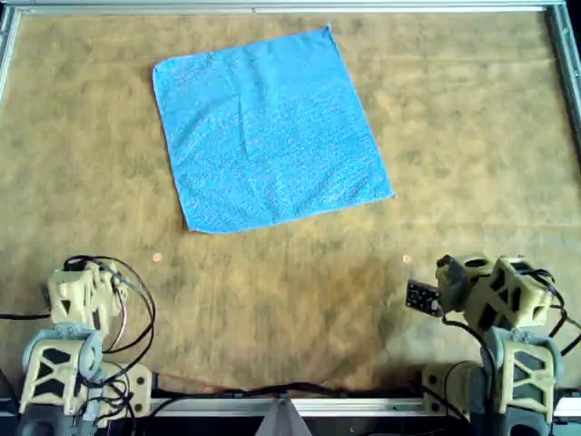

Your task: Fold a cloth

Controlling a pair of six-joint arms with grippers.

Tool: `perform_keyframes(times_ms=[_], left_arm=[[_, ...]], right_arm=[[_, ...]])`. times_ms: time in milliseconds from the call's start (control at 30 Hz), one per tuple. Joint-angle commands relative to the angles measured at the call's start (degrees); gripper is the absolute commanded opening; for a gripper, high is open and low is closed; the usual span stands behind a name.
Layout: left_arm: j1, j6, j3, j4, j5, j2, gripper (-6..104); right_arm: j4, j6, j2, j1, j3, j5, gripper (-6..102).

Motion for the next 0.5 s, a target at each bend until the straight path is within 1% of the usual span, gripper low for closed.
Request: perform_keyframes(times_ms=[0,33,100,167,200,267,300,333,367,433,467], left_arm=[[0.4,-0.4,-1.1,-1.0,0.4,0.5,14],[0.4,-0.4,-1.1,-1.0,0.4,0.5,21],[0.4,-0.4,-1.1,-0.9,0.4,0.4,37],[0.4,-0.3,-1.1,-0.9,0.4,0.3,52],[0.4,0.3,-1.1,-0.9,0.4,0.4,59],[0.4,0.4,-1.1,-0.9,0.4,0.4,70],[0.4,0.4,-1.1,-0.9,0.4,0.4,74],[0.4,0.4,-1.1,-0.9,0.4,0.4,78],[0.4,-0.2,-1.1,-0.9,0.4,0.4,81],[0.3,-0.3,-1.1,-0.9,0.4,0.5,85],[0.3,-0.3,-1.6,-0.9,0.4,0.5,86]], right_arm=[[-0.1,0.18,2.1,0.4,0.7,-2.3,1],[-0.2,-0.26,2.1,0.4,0.7,-3.1,2],[-0.4,0.0,2.1,0.4,0.7,-5.1,7],[-1.4,-0.26,2.1,0.4,0.7,-7.5,15],[-1.9,0.18,2.1,0.3,0.7,-8.3,20],[-2.7,0.18,2.1,0.3,0.7,-9.1,31],[-3.0,0.18,2.1,0.3,0.7,-9.1,36],[-3.0,-0.35,2.1,0.3,0.7,-9.1,41],[-3.0,-0.44,2.1,0.3,0.7,-9.1,45],[-3.1,-0.53,2.1,0.5,0.4,-9.3,53],[-3.2,0.09,2.1,0.6,-0.1,-9.3,57]])
